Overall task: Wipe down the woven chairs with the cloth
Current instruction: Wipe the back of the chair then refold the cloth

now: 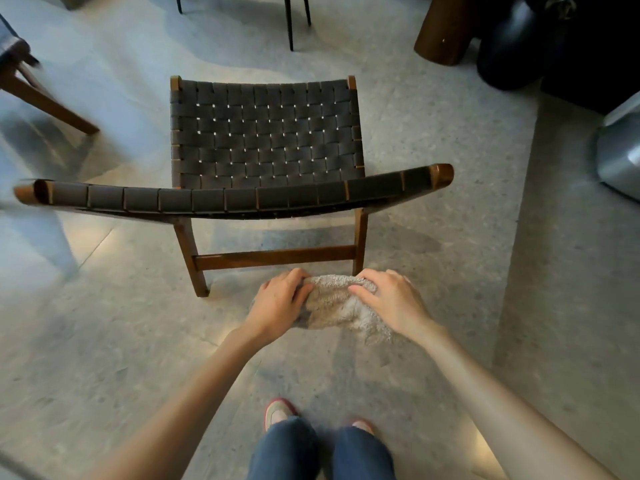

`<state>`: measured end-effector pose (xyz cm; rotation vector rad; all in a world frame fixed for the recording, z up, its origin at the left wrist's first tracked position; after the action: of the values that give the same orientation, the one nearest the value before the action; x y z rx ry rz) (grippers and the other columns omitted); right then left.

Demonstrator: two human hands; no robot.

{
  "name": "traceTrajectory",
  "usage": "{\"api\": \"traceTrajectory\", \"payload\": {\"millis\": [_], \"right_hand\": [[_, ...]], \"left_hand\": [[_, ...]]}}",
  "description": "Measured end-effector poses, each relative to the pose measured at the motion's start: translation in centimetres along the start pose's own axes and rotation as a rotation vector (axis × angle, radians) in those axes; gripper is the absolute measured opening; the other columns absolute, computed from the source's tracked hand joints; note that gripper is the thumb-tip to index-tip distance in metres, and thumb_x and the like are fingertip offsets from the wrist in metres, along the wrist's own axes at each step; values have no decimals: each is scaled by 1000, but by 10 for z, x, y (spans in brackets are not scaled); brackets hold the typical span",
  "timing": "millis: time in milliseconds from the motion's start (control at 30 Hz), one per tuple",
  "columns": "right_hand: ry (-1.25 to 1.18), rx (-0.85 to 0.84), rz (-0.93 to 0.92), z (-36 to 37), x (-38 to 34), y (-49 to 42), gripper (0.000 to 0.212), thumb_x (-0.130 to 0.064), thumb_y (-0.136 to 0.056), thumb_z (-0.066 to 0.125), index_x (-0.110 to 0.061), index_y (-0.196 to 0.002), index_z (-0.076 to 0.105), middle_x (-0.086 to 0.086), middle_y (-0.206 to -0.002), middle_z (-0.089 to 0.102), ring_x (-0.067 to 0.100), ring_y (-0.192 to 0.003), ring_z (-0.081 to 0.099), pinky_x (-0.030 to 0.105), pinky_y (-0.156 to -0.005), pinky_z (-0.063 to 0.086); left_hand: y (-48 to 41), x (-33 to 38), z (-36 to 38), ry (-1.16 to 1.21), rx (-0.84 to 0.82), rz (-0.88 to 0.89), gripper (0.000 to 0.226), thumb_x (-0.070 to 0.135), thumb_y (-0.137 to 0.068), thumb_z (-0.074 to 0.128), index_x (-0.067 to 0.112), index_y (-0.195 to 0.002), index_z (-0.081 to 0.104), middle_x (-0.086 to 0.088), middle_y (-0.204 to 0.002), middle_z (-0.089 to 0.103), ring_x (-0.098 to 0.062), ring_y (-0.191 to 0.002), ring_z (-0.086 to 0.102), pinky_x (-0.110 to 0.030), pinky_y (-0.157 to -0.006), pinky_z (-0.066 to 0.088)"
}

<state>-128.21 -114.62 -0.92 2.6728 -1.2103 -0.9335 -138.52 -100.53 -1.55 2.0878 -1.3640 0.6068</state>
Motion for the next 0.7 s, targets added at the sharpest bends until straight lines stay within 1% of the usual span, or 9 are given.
{"api": "traceTrajectory", "payload": {"millis": [67,133,167,233,333,400,500,600,700], "right_hand": [[-36,21,-14,25,20,-16,29,-49,-93,51,-26,-107,62,-13,-81,59,3,-70,51,23,-65,46],[-49,33,-48,55,39,-33,25,-48,-94,51,-28,-105,60,-17,-75,54,-3,-62,49,15,-53,38],[-63,35,-63,67,48,-42,23,-48,-94,51,-29,-103,60,-16,-79,57,-1,-66,53,19,-54,41],[-119,67,-94,89,65,-60,20,-47,-94,52,-29,-98,62,-12,-87,63,5,-76,60,26,-66,49],[-205,47,-111,129,95,-94,23,-47,-92,56,-28,-98,67,-13,-90,68,-2,-81,62,26,-77,51],[-225,30,-131,148,109,-116,29,-52,-88,59,-29,-103,67,-14,-95,68,-3,-83,62,26,-81,52],[-109,6,-230,168,115,-145,53,-74,-74,55,-38,-114,56,-17,-109,61,-1,-94,57,21,-81,48],[39,-27,-288,182,119,-174,62,-89,-59,51,-54,-109,41,-18,-111,53,1,-96,51,22,-77,45],[107,-73,-327,193,125,-201,66,-92,-50,54,-54,-102,42,-19,-105,51,1,-94,50,25,-78,47]], "left_hand": [[-14,-24,28,-8,10,-30,19,29,-100,39,20,-112,50,0,-110,58,-19,-103,52,-36,-92,40],[-31,-49,62,1,-11,-43,22,31,-101,36,22,-117,47,-1,-118,54,-20,-110,50,-40,-98,39],[-39,-61,77,4,-35,-46,25,33,-101,34,22,-121,44,-3,-123,52,-21,-115,47,-42,-100,38],[-56,-84,107,-4,-95,-18,38,48,-97,34,26,-129,37,-3,-131,45,-22,-123,42,-43,-104,35],[-85,-116,139,-79,-167,58,61,68,-84,43,36,-133,26,1,-138,38,-21,-124,39,-36,-102,38],[-104,-135,151,-144,-191,98,69,72,-79,49,41,-133,19,2,-135,39,-18,-118,40,-32,-95,40],[-126,-158,165,-296,-222,170,85,65,-75,64,45,-136,7,3,-132,34,-15,-109,34,-31,-90,41],[-146,-168,165,-530,-115,313,103,52,-66,78,40,-140,7,3,-138,23,-16,-119,28,-30,-95,41],[-156,-165,158,-745,60,453,94,50,-72,73,33,-144,14,-3,-148,11,-21,-127,29,-24,-90,45]]}}
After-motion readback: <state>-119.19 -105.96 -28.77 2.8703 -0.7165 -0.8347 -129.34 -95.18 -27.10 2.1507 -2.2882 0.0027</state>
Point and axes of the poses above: each hand's wrist, its own y-axis away from the middle knuckle, its own z-axis out of the palm, x = y × z, the point moved 10 cm from there along -y, towards the middle knuckle
